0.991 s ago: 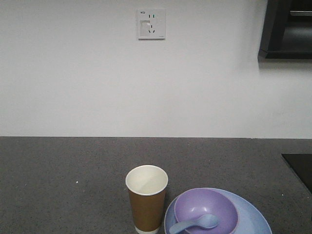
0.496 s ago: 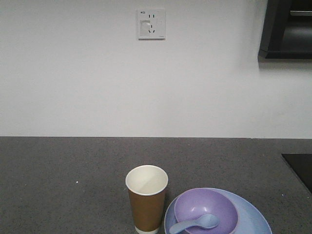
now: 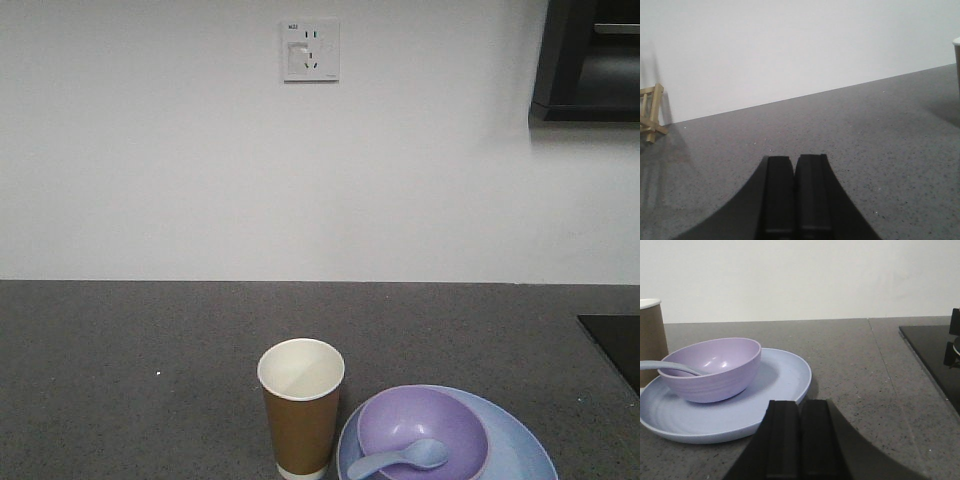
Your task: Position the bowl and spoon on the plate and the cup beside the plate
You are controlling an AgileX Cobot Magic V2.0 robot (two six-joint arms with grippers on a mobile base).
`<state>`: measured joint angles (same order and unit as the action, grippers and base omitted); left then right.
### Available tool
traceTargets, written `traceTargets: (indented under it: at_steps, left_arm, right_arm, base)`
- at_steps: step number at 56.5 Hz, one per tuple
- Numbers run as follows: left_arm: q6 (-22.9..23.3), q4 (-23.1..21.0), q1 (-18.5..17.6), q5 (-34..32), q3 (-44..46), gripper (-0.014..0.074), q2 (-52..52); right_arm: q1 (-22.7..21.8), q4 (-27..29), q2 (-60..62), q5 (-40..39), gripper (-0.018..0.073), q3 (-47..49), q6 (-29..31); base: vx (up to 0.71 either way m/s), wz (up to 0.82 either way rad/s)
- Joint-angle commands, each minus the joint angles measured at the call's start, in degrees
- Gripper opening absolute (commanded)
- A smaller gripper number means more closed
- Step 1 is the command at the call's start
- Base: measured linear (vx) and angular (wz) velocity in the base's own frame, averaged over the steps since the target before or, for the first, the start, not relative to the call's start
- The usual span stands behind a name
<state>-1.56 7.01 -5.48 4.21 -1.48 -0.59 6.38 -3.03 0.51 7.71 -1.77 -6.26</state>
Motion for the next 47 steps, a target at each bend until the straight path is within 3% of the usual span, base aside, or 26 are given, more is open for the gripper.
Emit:
traceTargets:
  at_steps: [1,47]
  left_arm:
    - [0.4,-0.5,0.0,-5.1,1.4,-0.0003,-1.0]
    - [0.4,-0.5,0.0,-5.1,1.4,-0.0003,-1.0]
  right_arm:
    - [-1.0,-1.6,0.4,-5.7,-0.0006,-0.2,-0.2]
    - [-1.0,-1.4,0.4,-5.4,-0.0006,-0.2,-0.2]
  base:
    - [0.00,0.00]
    - [0.00,0.00]
